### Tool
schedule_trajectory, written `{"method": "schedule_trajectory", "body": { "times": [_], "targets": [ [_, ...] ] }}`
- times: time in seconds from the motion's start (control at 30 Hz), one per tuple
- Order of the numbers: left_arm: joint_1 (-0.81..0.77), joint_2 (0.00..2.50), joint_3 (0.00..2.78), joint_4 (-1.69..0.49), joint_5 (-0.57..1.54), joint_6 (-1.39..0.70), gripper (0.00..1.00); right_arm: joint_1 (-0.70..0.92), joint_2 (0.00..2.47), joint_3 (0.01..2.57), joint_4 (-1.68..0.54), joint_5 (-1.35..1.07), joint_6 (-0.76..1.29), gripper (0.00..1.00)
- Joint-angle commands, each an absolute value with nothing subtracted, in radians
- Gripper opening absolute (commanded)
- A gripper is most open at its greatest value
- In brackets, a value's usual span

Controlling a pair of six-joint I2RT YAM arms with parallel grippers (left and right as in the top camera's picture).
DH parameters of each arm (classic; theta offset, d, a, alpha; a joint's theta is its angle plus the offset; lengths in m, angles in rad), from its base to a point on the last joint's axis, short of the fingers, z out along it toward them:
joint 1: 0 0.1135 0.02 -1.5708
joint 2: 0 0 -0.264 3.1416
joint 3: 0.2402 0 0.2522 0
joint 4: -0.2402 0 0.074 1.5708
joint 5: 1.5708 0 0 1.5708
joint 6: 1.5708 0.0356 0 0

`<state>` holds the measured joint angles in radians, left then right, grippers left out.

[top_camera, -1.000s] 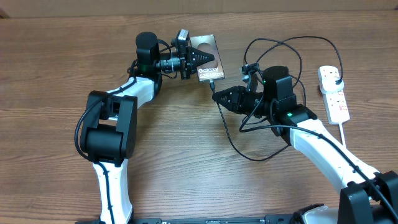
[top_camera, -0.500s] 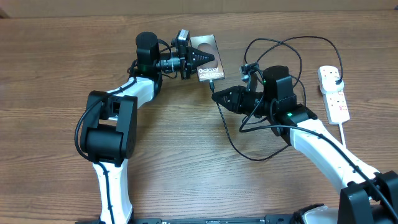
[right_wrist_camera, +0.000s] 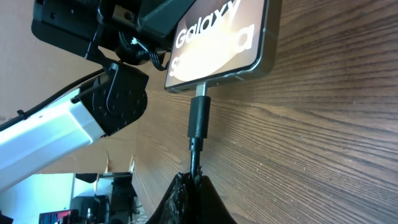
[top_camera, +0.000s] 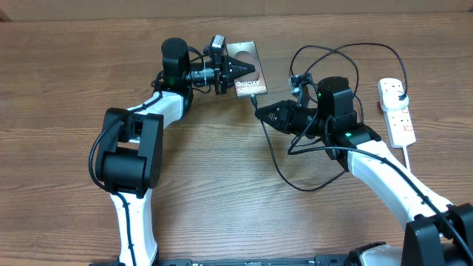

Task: Plug charger to phone and switch on socket
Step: 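Align the USB-C plug under the phone's bottom port with the right gripper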

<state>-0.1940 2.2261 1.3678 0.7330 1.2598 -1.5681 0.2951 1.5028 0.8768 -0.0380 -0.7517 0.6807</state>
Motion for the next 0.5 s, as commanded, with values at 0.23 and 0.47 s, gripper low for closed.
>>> {"method": "schedule_trajectory", "body": {
  "times": [0.23,0.47],
  "targets": [
    [-0.189,2.212,1.396,0.746,1.279,-1.568,0.04,0.292,1.505,0.883,-0.031,-0.706,0.685,0.04],
    [-0.189,2.212,1.396,0.746,1.279,-1.568,0.04,0.300,1.505,0.883,-0.028,-0.662,0.685,0.04]
  ]
}}
